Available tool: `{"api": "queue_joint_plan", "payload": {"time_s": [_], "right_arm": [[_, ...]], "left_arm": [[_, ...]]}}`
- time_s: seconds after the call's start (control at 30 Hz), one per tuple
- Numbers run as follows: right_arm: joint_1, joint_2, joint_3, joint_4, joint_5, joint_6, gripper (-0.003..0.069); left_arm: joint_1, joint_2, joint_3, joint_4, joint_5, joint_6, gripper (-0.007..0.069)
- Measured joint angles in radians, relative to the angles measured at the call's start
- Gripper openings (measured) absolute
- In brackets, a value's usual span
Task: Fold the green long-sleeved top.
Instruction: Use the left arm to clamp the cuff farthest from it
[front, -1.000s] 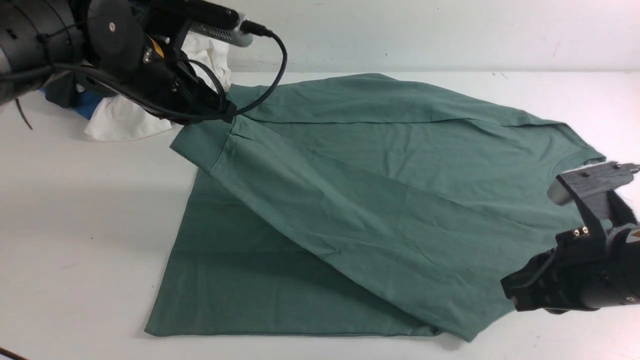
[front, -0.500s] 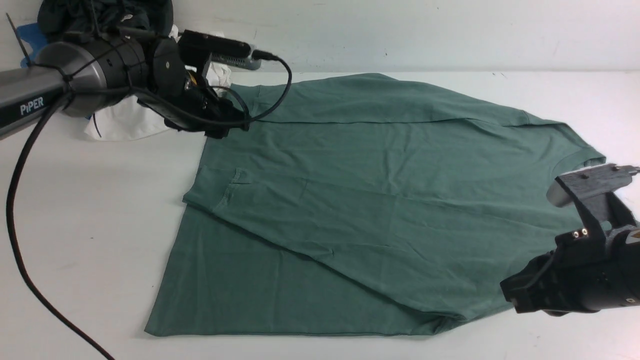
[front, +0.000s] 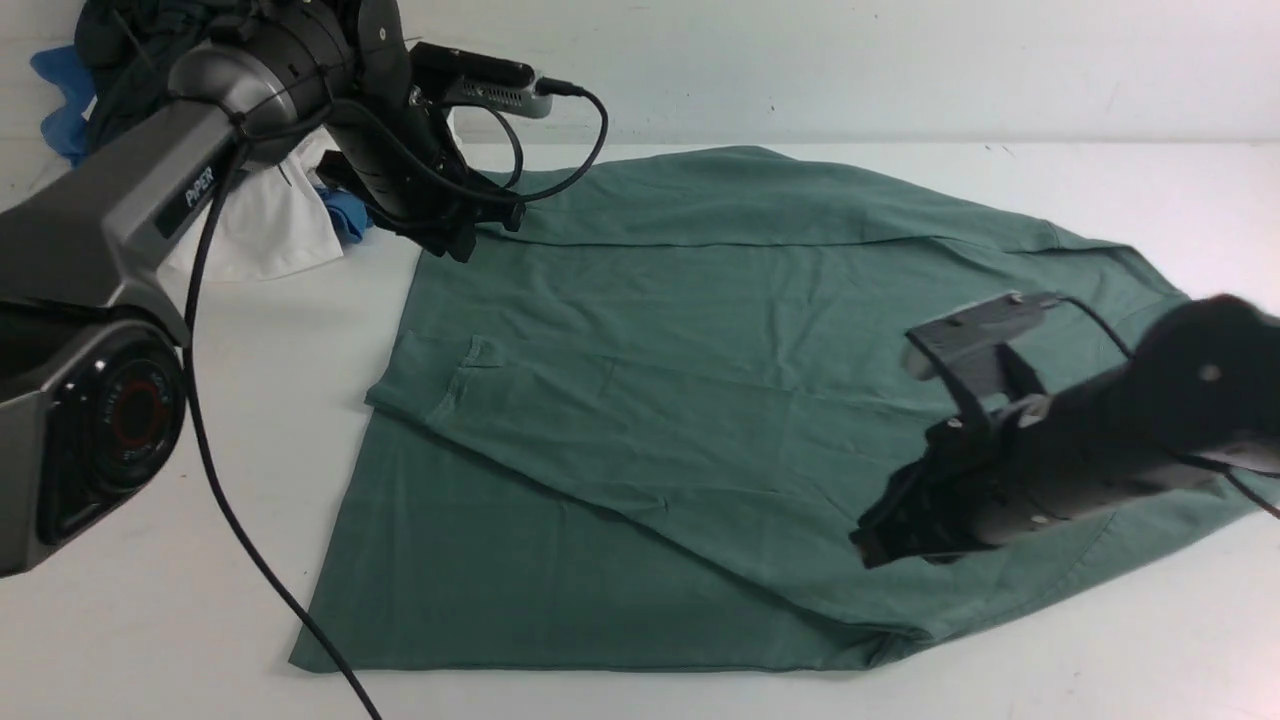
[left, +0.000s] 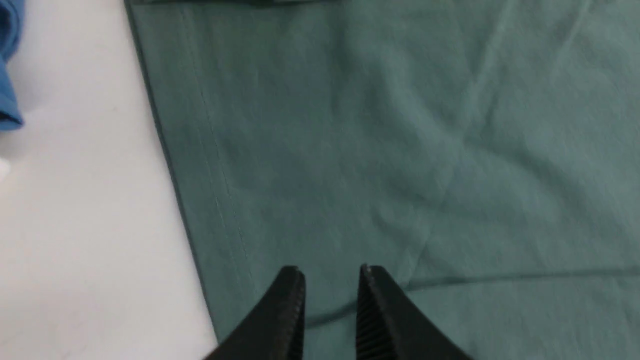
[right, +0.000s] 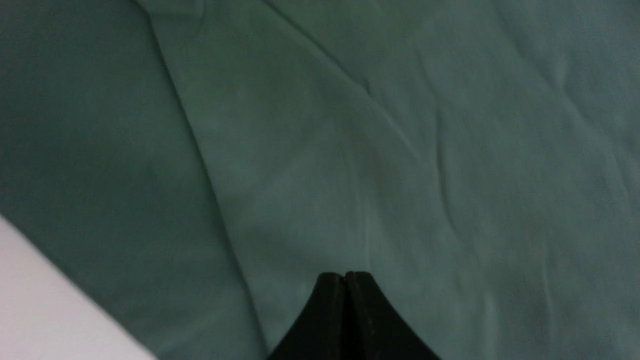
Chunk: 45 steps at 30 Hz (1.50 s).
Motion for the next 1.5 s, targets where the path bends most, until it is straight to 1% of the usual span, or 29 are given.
{"api": "queue_joint_plan", "payload": {"time_s": [0.03, 0.07, 0.1, 0.17, 0.2, 0.23, 0.33, 0.37, 0.5, 0.63, 0.8, 0.87, 0.9, 0.93, 0.97, 1.0, 1.03, 1.07, 1.13, 1.2, 1.23, 1.27, 1.3, 1.33, 1.37, 1.4, 1.43, 1.5], "right_arm": [[0.004, 0.008, -0.006, -0.004, -0.005, 0.0, -0.001], [0.038, 0.075, -0.053, -0.037, -0.032, 0.001, -0.001], [0.049, 0.095, -0.068, -0.05, -0.036, 0.001, -0.001], [0.069, 0.155, -0.088, -0.089, -0.04, 0.001, -0.001], [0.069, 0.164, -0.087, -0.098, -0.039, 0.001, -0.001], [0.072, 0.185, -0.088, -0.127, -0.036, 0.001, -0.001], [0.071, 0.192, -0.09, -0.196, -0.027, 0.01, -0.001], [0.071, 0.192, -0.09, -0.221, -0.02, 0.017, -0.001], [0.072, 0.183, -0.085, -0.269, 0.007, 0.046, -0.001], [0.072, 0.15, -0.069, -0.318, 0.109, 0.058, -0.001], [0.072, 0.121, -0.058, -0.316, 0.159, 0.061, -0.001], [0.072, 0.095, -0.057, -0.288, 0.169, 0.059, -0.001], [0.072, 0.092, -0.057, -0.285, 0.169, 0.058, -0.001], [0.072, 0.069, -0.057, -0.265, 0.167, 0.052, -0.001], [0.072, 0.069, -0.057, -0.265, 0.167, 0.053, -0.001], [0.072, 0.057, -0.057, -0.256, 0.165, 0.052, -0.001], [0.072, 0.041, -0.057, -0.25, 0.157, 0.049, -0.001], [0.072, 0.038, -0.057, -0.249, 0.152, 0.049, -0.001], [0.072, 0.035, -0.057, -0.248, 0.144, 0.049, -0.001], [0.072, 0.035, -0.057, -0.248, 0.141, 0.049, -0.001], [0.072, 0.035, -0.057, -0.246, 0.141, 0.049, -0.001], [0.072, 0.034, -0.057, -0.246, 0.141, 0.049, -0.001], [0.072, 0.034, -0.057, -0.246, 0.141, 0.049, -0.001], [0.072, 0.031, -0.057, -0.247, 0.143, 0.049, -0.001], [0.072, 0.03, -0.057, -0.248, 0.143, 0.049, -0.001], [0.072, 0.017, -0.056, -0.254, 0.147, 0.054, -0.001], [0.072, 0.015, -0.056, -0.255, 0.148, 0.055, -0.001], [0.072, -0.019, -0.055, -0.275, 0.148, 0.077, -0.001]], "left_arm": [[0.002, 0.005, 0.0, 0.0, 0.0, -0.002, 0.0158], [0.008, 0.042, -0.058, -0.001, -0.004, -0.026, 0.0199], [0.012, 0.058, -0.08, -0.002, -0.012, -0.042, 0.0216], [0.022, 0.094, -0.123, -0.004, -0.052, -0.097, 0.0289], [0.022, 0.096, -0.13, -0.004, -0.057, -0.109, 0.0304], [0.029, 0.111, -0.145, -0.004, -0.096, -0.137, 0.0354], [0.036, 0.135, -0.154, -0.008, -0.189, -0.159, 0.0437], [0.037, 0.141, -0.156, -0.011, -0.21, -0.16, 0.0451], [0.044, 0.169, -0.158, -0.046, -0.286, -0.161, 0.0465], [0.064, 0.227, -0.158, -0.102, -0.365, -0.161, 0.0465], [0.079, 0.269, -0.158, -0.138, -0.424, -0.161, 0.0463], [0.083, 0.288, -0.158, -0.158, -0.449, -0.161, 0.0434], [0.083, 0.288, -0.158, -0.16, -0.449, -0.161, 0.0431], [0.083, 0.295, -0.159, -0.167, -0.464, -0.15, 0.0393], [0.083, 0.295, -0.159, -0.167, -0.464, -0.15, 0.0388], [0.083, 0.296, -0.159, -0.171, -0.466, -0.142, 0.0356], [0.083, 0.297, -0.161, -0.173, -0.468, -0.118, 0.0281], [0.083, 0.3, -0.162, -0.175, -0.468, -0.109, 0.024], [0.083, 0.307, -0.181, -0.183, -0.456, -0.072, 0.0125], [0.083, 0.313, -0.212, -0.191, -0.426, -0.044, 0.0054], [0.083, 0.314, -0.236, -0.198, -0.398, -0.028, 0.0036], [0.083, 0.314, -0.273, -0.206, -0.349, -0.011, 0.0032], [0.083, 0.314, -0.288, -0.208, -0.341, -0.007, 0.0031], [0.083, 0.314, -0.354, -0.217, -0.276, 0.005, 0.003], [0.083, 0.314, -0.354, -0.217, -0.267, 0.006, 0.003], [0.082, 0.314, -0.438, -0.22, -0.188, 0.007, 0.003], [0.082, 0.314, -0.448, -0.222, -0.167, 0.009, 0.003], [0.08, 0.308, -0.577, -0.226, -0.023, 0.011, 0.003]]}}
